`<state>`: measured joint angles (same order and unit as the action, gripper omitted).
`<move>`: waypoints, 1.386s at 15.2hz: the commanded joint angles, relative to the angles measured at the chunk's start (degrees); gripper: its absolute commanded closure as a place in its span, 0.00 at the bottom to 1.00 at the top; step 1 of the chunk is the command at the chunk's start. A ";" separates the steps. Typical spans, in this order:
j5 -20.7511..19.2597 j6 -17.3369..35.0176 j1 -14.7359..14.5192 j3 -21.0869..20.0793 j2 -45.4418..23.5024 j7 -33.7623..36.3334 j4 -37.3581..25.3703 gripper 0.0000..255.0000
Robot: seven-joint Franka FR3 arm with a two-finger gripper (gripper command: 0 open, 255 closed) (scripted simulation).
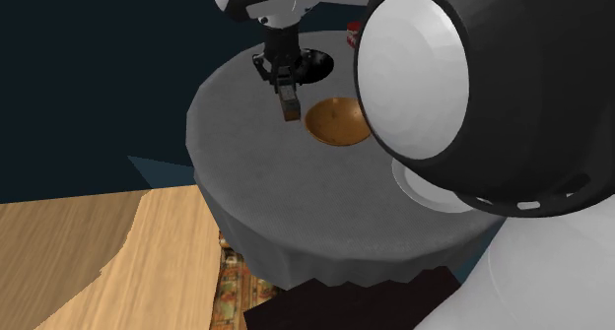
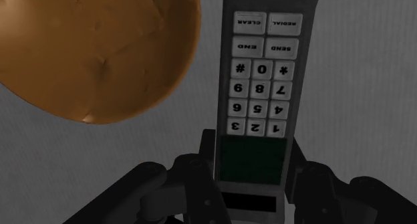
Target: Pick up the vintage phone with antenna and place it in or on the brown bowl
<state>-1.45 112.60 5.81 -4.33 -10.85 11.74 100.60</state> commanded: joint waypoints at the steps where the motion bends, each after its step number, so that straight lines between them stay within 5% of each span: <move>1: 0.04 -1.40 0.01 -0.01 0.33 -0.04 -1.07 1.00; 3: 0.06 -2.22 0.01 -0.01 0.47 -0.06 -1.74 1.00; 14: 0.99 2.10 6.95 6.06 16.43 -13.28 18.42 1.00; 21: 1.02 7.43 6.92 6.12 14.86 -13.29 22.18 1.00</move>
<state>-0.44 119.26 12.73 1.78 4.28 -1.53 122.32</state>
